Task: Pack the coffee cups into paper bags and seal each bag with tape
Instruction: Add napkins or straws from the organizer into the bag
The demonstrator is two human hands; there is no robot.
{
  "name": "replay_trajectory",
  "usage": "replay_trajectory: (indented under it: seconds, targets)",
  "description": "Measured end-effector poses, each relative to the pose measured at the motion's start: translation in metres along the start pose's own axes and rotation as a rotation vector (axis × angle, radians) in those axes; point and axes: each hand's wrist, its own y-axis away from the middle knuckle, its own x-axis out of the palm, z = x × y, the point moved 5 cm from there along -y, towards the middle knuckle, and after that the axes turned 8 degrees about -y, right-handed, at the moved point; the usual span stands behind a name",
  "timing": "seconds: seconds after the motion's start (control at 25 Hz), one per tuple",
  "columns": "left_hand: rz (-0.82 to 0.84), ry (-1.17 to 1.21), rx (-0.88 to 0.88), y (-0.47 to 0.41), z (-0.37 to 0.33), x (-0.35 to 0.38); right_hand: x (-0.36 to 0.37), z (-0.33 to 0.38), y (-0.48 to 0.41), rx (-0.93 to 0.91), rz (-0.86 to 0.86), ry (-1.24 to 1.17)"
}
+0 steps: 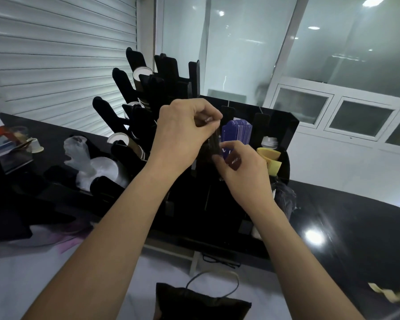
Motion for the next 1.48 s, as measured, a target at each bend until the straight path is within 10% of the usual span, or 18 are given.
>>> replay_trajectory:
  seconds: [0.84,1.48]
  targets:
    - [0.447,0.454,-0.164,0.118,0.005,0.037,-0.041,-0.012,0.134,0.148,0.133,-0.213]
    - [0.548,0.097,-0.237,0.212,0.041,0.017,-0.058,-0.032,0.199,0.214,0.018,-0.465]
